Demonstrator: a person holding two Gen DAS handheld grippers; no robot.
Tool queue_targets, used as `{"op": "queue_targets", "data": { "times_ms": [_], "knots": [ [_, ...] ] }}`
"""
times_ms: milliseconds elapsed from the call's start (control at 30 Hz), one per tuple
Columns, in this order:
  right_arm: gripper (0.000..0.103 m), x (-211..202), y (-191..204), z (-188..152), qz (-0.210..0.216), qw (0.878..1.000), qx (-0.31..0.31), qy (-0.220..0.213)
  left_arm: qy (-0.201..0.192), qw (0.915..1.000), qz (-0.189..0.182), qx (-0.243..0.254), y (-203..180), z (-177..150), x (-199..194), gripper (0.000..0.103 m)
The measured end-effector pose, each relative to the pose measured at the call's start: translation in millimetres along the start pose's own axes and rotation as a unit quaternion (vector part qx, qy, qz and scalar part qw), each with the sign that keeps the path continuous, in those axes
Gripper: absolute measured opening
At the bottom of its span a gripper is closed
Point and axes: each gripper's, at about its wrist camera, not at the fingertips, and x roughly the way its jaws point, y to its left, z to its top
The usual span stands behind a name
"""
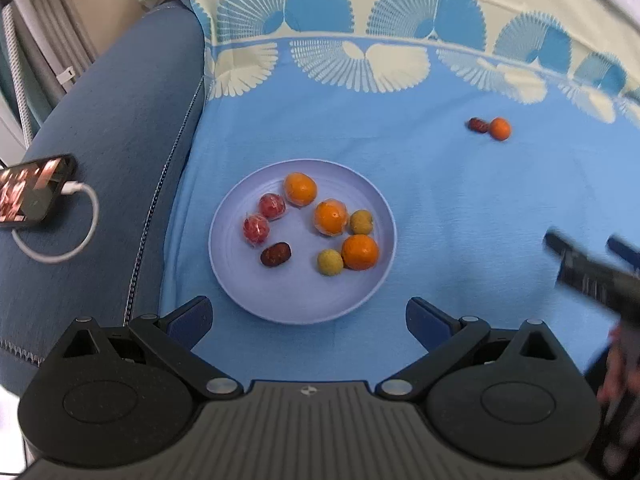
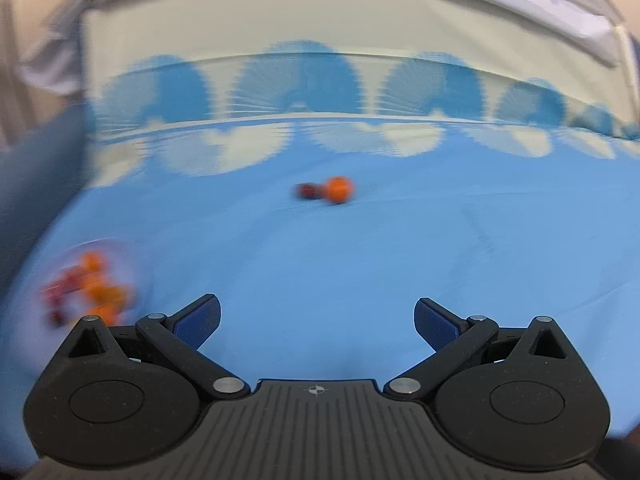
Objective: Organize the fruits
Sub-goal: 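Move both tools toward the last red date and mandarin, then grasp the mandarin with the right tool while the left tool grasps the red date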
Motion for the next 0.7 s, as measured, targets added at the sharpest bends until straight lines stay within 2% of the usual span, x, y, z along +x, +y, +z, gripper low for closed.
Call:
{"op": "queue_targets", "data": {
  "times_ms": [100, 233, 367, 533, 700],
  "knots": [
    [0.102, 52.1, -20.3, 13.2, -0.033, 0.999, 0.001, -0.015, 0.014, 0.9999, 0.007, 0.002, -6.9, 16.6, 16.5, 0.103],
    [0.102, 125.5, -27.8, 33.3, -0.029, 0.999, -0.010, -0.009, 0.018, 0.9997, 0.019, 0.004, -17.5, 44.8, 37.2, 0.103],
    [0.102, 178.0, -25.6, 51.1, -0.039, 0.999, -0.035, -0.009, 0.024, 0.9995, 0.023, -0.001, -25.8, 66.1, 55.4, 0.103],
    [0.102, 224.5, -28.4, 69.7, -0.029, 0.999, -0.044, -0.005, 0.030, 0.9987, 0.034, 0.023, -44.9, 85.2, 81.5, 0.103],
    [0.103, 229.9, -36.9, 70.0, 0.001, 0.999, -0.031, -0.017, 0.019, 0.9985, 0.025, 0.045, -78.8, 110.4, 107.7, 0.103]
  ]
}}
